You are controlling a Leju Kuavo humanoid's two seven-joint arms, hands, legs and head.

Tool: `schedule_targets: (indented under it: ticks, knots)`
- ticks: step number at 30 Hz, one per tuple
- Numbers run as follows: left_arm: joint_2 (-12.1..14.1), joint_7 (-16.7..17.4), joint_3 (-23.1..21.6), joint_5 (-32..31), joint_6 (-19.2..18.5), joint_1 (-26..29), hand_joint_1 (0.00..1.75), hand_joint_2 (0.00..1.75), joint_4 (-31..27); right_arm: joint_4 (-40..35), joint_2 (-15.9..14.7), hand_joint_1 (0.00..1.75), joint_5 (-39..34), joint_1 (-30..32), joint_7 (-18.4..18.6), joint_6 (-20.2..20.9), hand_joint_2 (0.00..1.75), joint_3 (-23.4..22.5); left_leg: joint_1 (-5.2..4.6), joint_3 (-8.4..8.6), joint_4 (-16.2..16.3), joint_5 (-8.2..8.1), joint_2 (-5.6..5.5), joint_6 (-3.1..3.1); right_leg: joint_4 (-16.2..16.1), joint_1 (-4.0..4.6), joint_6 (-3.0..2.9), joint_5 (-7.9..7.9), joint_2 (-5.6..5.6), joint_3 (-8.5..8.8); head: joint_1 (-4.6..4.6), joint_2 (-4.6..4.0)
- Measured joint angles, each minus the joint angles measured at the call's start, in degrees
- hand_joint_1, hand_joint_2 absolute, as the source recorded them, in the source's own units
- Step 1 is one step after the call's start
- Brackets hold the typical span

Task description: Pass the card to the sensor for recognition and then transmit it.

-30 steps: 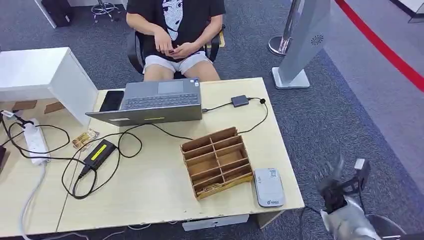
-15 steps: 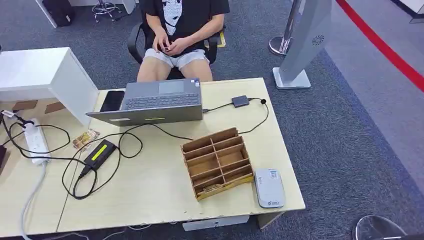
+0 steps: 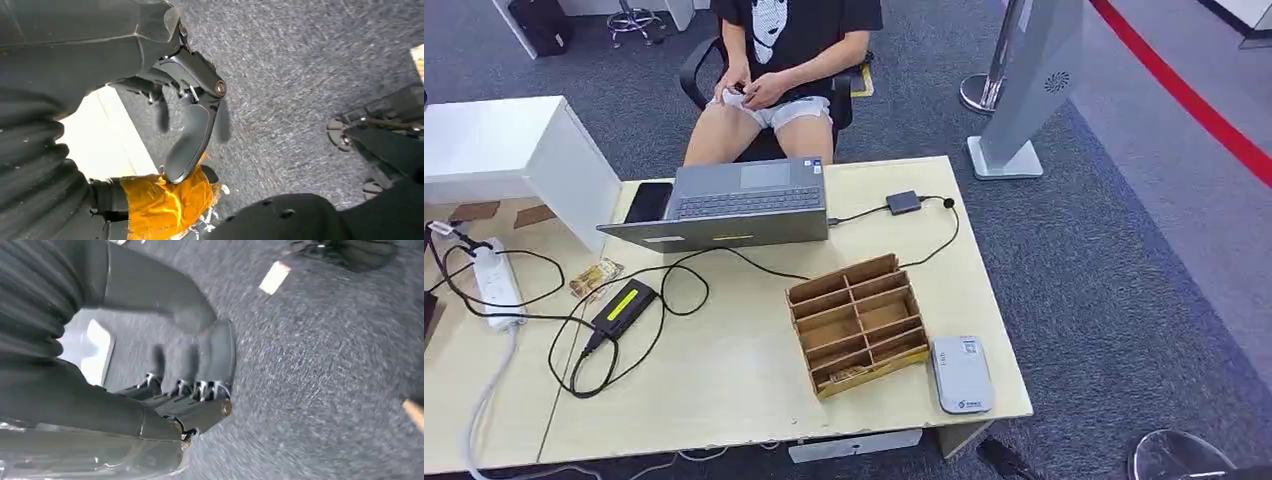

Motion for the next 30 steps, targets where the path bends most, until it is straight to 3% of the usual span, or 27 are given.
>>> schedule_targets:
  ticks: [4,12,16,17,18,19,20,21,22,24,30]
  knots:
    - [-0.17,0.39,-0.70,-0.41,-0.02,-0.44,1.75,1.75,0.00,0.18,0.00,1.75,0.01,0.43,1.74,5.37,1.75,5.12,0.00,-0.02,0.00,-0.02,-0.01,0.00,-0.01,0.00,0.00,-0.03,-0.01,-0.03,0.00,0.00]
    - [-0.17,0.90,-0.74,0.72,0.17,-0.25,1.75,1.75,0.00,0.90,-0.83,1.75,-2.05,3.25,8.26,0.88,1.75,6.04,-0.02,-0.05,0.00,-0.11,0.01,0.04,-0.02,0.00,0.04,-0.08,0.00,-0.02,0.02,0.02]
    - [-0.17,0.92,-0.74,0.79,0.46,-0.07,1.75,1.75,0.00,1.14,-0.85,1.75,-1.77,4.84,9.05,0.79,1.75,6.04,-0.02,-0.06,0.00,-0.11,0.01,0.04,-0.02,-0.01,0.04,-0.08,0.00,-0.03,0.00,0.00]
    - [-0.17,1.07,-0.74,0.81,0.48,-0.10,1.57,1.75,0.00,1.20,-0.85,1.75,-0.78,4.95,9.33,1.37,1.75,6.04,-0.02,-0.05,0.00,-0.11,0.03,0.04,-0.02,-0.01,0.04,-0.07,0.01,-0.03,0.02,0.02]
    - [-0.17,1.31,-0.74,0.72,0.55,-0.11,1.52,1.75,0.00,1.29,-0.87,1.75,1.04,5.02,8.88,1.28,1.75,6.39,-0.01,-0.05,-0.01,-0.11,0.03,0.04,-0.02,-0.01,0.04,-0.07,0.01,-0.02,0.02,0.02]
    - [-0.17,1.57,-0.74,0.72,0.72,-0.10,1.50,1.75,0.00,1.29,-0.85,1.68,2.90,5.10,7.95,0.07,1.75,7.01,-0.01,-0.06,-0.01,-0.11,0.03,0.04,-0.02,-0.01,0.04,-0.07,0.01,-0.02,0.02,0.00]
    - [-0.17,1.62,-0.72,0.77,1.09,-0.06,1.45,1.75,0.00,1.29,-0.83,0.94,4.18,5.10,6.73,-2.60,1.75,7.68,-0.01,-0.10,-0.01,-0.11,0.04,0.04,-0.02,-0.01,0.03,-0.07,0.01,-0.02,0.00,0.00]
    - [-0.17,1.66,-0.70,0.94,1.38,-0.02,0.93,1.75,0.00,1.20,-0.72,0.00,4.29,4.97,5.59,-5.77,1.75,7.81,-0.01,-0.11,-0.02,-0.11,0.04,0.04,-0.01,-0.01,0.03,-0.06,0.01,-0.02,0.00,0.00]
    - [-0.15,1.66,-0.70,1.01,1.62,0.03,0.00,1.75,0.00,1.00,-0.57,0.00,4.16,4.66,4.94,-8.18,1.75,7.81,-0.01,-0.10,-0.02,-0.10,0.04,0.04,-0.01,-0.01,0.03,-0.06,0.01,-0.02,0.00,0.00]
    - [-0.15,1.62,-0.70,1.07,2.03,0.13,0.00,1.75,0.00,0.92,-0.22,0.00,4.35,3.54,4.24,-10.09,1.75,7.84,-0.01,-0.03,-0.01,-0.09,0.07,0.03,-0.01,0.00,0.02,-0.05,0.03,-0.02,0.00,0.02]
    - [-0.15,1.59,-0.65,0.98,1.84,0.16,0.00,1.75,0.00,0.90,1.09,0.00,5.82,2.23,4.77,-6.81,1.75,8.60,-0.01,-0.02,-0.01,-0.07,0.01,0.03,-0.01,0.00,0.02,-0.06,-0.01,-0.01,0.02,0.00]
